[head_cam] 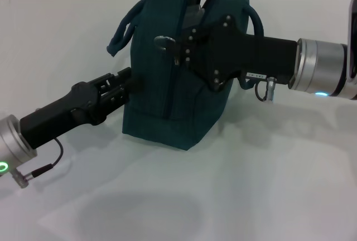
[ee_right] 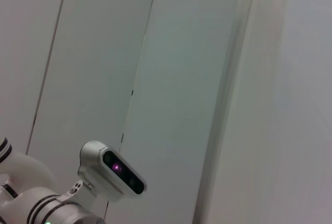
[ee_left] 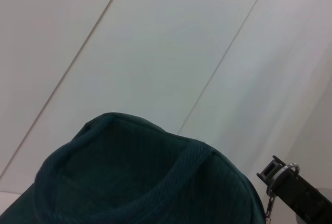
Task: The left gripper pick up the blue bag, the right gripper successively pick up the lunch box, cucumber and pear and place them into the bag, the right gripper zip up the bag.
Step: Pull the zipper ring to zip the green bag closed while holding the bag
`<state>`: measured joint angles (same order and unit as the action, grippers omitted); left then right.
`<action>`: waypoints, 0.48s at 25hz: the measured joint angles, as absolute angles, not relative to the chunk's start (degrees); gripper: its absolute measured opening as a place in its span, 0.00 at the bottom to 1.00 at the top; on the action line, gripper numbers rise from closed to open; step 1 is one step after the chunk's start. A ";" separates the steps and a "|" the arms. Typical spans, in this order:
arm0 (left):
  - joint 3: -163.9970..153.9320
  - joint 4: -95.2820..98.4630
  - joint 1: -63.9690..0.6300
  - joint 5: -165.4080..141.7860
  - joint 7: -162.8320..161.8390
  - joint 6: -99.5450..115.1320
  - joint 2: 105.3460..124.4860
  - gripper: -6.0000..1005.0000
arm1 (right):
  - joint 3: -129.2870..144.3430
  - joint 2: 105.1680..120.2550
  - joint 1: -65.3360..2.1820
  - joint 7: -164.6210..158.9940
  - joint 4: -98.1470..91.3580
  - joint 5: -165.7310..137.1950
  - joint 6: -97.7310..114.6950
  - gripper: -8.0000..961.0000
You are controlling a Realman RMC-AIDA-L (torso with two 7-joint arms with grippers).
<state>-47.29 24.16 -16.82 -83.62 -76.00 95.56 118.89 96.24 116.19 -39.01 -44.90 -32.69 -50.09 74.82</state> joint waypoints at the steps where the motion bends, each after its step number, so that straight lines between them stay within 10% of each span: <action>1: -47.29 24.15 -16.90 -83.64 -76.00 95.55 118.90 0.40 | 96.24 116.19 -39.01 -44.90 -32.69 -50.09 74.83 0.02; 12: -47.28 24.08 -17.32 -84.32 -76.03 95.10 118.96 0.41 | 96.24 116.19 -38.96 -44.91 -32.69 -50.10 74.98 0.02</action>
<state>-47.28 24.08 -17.32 -84.32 -76.03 95.10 118.96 96.24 116.19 -38.96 -44.91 -32.69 -50.10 74.98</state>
